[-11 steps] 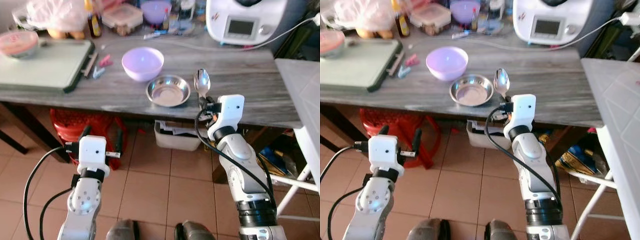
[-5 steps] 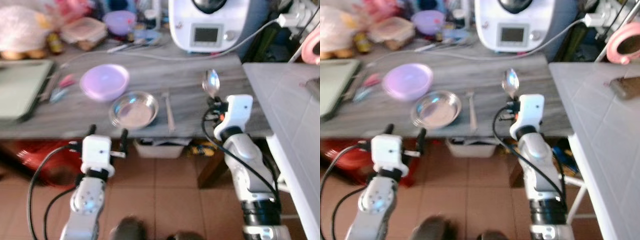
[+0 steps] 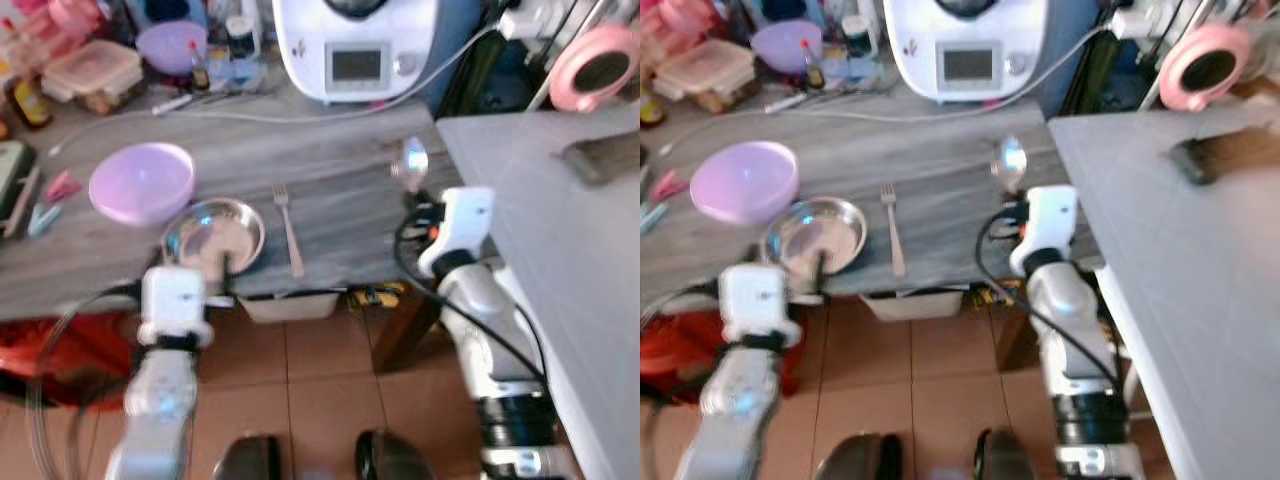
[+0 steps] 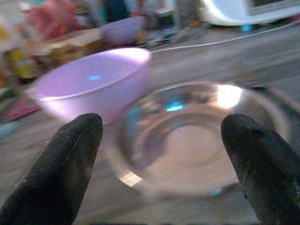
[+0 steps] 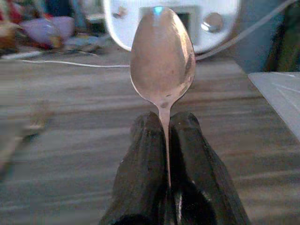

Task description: Setting the table

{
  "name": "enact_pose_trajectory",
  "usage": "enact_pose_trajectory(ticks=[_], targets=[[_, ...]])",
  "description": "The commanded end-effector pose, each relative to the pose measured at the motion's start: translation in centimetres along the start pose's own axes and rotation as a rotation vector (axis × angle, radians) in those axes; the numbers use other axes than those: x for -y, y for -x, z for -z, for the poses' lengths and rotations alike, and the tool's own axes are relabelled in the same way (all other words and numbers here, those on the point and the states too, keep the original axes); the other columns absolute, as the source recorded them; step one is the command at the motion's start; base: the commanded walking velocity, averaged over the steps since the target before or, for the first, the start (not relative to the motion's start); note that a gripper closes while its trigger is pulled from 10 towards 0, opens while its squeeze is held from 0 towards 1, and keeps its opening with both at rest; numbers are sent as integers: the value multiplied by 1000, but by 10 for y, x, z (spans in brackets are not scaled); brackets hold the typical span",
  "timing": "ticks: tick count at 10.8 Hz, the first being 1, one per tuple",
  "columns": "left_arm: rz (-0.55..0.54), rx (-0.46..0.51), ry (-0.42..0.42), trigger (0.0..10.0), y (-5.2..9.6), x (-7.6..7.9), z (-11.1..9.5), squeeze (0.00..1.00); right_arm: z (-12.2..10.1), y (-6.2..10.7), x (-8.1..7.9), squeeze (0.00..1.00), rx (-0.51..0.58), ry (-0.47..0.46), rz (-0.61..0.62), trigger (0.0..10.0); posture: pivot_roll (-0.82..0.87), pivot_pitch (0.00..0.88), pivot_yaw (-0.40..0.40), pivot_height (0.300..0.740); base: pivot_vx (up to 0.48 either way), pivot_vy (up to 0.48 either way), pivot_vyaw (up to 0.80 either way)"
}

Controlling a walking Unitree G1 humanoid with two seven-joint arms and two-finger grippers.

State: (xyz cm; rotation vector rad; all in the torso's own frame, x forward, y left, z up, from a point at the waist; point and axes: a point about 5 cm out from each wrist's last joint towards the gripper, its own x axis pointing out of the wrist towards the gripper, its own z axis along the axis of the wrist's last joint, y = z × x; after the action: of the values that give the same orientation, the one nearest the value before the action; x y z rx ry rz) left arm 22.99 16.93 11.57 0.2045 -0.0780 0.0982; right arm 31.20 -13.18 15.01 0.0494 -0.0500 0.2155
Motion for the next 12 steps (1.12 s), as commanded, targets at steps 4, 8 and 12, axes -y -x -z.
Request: enact_pose_trajectory(ticks=[4, 8, 12], targets=[[-16, -43, -3, 10000, 14, -3, 4, 0, 0, -3, 10, 0, -5, -65, 112, 10000, 52, 194, 32, 740, 0, 0, 400], [-6, -66, -31, 10000, 23, -12, 5, 0, 10, -16, 4, 0, -79, -146, 109, 10000, 79, 227, 48, 740, 0, 0, 0], [20, -90, -38, 10000, 29, -14, 3, 0, -2, -47, -3, 0, -101, -182, 87, 10000, 114, 260, 68, 740, 0, 0, 0]])
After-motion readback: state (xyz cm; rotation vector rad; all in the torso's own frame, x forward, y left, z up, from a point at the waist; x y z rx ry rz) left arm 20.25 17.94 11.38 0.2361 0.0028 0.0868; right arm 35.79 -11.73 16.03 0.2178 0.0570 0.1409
